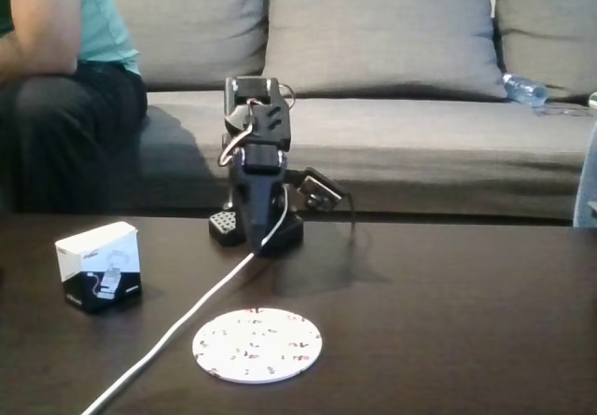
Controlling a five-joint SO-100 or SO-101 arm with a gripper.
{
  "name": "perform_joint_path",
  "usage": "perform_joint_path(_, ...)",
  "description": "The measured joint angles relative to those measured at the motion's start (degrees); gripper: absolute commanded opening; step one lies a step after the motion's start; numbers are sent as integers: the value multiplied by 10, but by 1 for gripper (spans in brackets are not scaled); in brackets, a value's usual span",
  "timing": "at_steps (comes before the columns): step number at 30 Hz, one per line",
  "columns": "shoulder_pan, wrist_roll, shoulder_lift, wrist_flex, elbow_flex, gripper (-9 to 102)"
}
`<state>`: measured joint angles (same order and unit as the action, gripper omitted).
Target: Grasp a servo box and put it on the zirlivani.
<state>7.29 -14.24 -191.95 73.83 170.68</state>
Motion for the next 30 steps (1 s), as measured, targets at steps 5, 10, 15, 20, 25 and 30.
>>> perform_joint_path(5,0,0,0,0,0,1)
perform_joint_path(10,0,0,0,0,0,0)
perform_joint_path(15,-1,1,-3,-1,-1,1)
perform_joint_path(20,-33,-8,7,-38,-134,6)
perform_joint_path(25,-52,-77,92,-40,-387,8)
perform_joint_path(30,-165,-242,297,54,-570,9)
